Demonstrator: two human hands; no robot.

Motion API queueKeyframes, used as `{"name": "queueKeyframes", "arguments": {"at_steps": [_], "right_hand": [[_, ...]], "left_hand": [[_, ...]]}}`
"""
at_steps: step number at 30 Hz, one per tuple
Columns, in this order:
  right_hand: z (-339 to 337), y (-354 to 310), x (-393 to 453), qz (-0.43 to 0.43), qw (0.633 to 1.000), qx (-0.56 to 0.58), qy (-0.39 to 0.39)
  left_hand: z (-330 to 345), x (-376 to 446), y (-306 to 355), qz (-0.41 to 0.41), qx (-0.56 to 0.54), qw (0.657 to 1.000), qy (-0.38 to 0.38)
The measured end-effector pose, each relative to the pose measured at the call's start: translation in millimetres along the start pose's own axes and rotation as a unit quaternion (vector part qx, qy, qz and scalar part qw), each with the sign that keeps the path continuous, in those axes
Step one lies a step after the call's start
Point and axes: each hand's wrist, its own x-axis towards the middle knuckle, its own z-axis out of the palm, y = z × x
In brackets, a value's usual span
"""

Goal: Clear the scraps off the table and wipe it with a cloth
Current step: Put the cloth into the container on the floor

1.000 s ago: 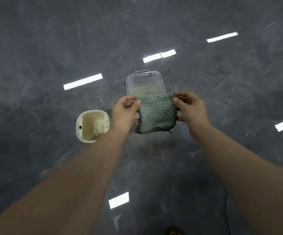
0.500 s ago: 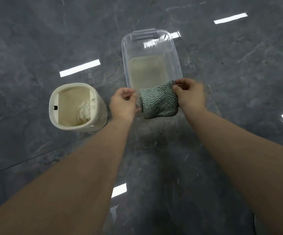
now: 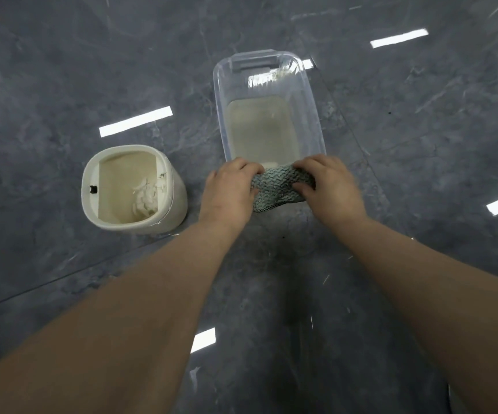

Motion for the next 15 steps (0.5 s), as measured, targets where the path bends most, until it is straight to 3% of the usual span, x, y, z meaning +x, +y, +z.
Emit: {"name": "queueKeyframes", "arguments": {"at_steps": [8,15], "right_hand": [[-20.3,-16.4,-9.2,0.005,1.000,-0.022,-0.002],[-101.9,-67.6,1.3,-0.003,0.999,-0.030,0.013]], "left_hand": [[-22.6,-15.4,-4.4,-0.005,0.022,1.000,-0.009],[-127.1,-19.7,10.6,0.005,0.083,0.996,0.011]]}}
